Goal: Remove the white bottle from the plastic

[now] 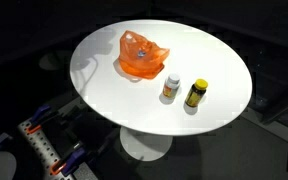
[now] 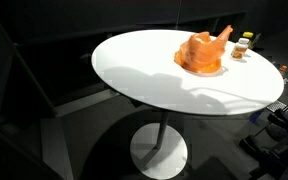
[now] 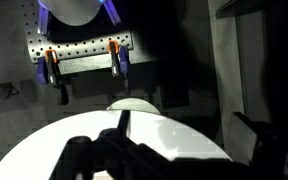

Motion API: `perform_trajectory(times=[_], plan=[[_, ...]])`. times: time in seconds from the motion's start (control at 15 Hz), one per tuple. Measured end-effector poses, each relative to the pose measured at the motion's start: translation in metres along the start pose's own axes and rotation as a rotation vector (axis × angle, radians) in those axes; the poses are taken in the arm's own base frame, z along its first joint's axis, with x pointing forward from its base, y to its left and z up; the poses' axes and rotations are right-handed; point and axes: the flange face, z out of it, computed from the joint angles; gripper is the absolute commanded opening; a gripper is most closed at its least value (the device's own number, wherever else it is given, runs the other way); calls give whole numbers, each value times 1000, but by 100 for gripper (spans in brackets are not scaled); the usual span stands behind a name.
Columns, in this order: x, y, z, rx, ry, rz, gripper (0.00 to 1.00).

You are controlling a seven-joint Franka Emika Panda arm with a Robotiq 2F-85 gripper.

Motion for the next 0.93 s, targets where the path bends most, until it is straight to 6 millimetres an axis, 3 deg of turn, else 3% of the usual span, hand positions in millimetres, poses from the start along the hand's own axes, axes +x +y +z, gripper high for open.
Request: perform_trajectory(times=[0.67, 0.93], plan=[[1, 2, -1, 0, 3, 6, 100], [13, 15, -19, -12, 46, 51, 100]])
